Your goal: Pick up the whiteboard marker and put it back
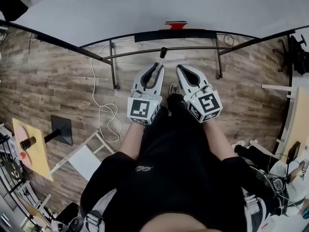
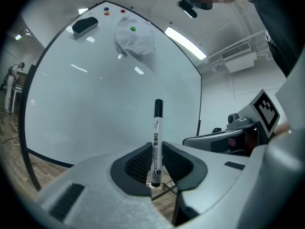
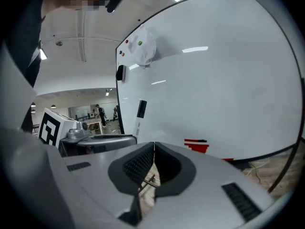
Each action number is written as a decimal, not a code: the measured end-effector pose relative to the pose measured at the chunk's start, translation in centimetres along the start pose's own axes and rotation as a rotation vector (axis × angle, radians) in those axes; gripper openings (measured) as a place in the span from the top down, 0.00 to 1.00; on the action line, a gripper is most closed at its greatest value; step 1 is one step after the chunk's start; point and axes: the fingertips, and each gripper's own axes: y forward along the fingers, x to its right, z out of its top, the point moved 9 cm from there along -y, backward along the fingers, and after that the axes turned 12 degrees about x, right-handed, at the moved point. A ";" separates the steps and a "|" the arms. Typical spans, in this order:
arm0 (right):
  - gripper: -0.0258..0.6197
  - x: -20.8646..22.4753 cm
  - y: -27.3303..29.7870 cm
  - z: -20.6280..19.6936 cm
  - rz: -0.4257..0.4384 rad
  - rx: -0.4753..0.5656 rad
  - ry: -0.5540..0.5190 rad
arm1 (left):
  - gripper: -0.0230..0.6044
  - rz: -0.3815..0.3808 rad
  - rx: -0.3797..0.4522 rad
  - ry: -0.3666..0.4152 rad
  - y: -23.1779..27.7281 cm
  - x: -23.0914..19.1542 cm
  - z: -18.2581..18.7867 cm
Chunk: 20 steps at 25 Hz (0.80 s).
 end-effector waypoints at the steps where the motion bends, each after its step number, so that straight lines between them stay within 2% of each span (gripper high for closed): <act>1: 0.96 0.3 -0.6 0.3 -0.009 0.005 -0.004 | 0.85 -0.023 -0.002 -0.003 0.4 0.6 0.0; 4: 0.95 1.7 -2.1 1.2 -0.008 0.037 0.023 | 0.85 -0.087 0.001 0.009 1.9 2.4 0.2; 9: 0.95 4.0 -4.5 2.2 0.052 0.075 0.125 | 0.85 -0.182 -0.004 0.014 4.0 5.6 0.1; 10: 0.92 4.5 -4.9 2.4 0.060 0.078 0.145 | 0.85 -0.197 -0.005 0.015 4.4 6.3 0.1; 12: 0.77 5.6 -5.6 2.8 0.086 0.082 0.178 | 0.85 -0.215 -0.003 0.020 5.2 7.8 0.1; 18: 0.77 9.8 -8.3 3.5 0.136 0.150 0.349 | 0.85 -0.242 -0.013 0.040 7.3 12.7 -0.4; 20: 0.77 10.7 -8.9 3.6 0.153 0.159 0.371 | 0.85 -0.246 -0.021 0.048 7.9 13.9 -0.7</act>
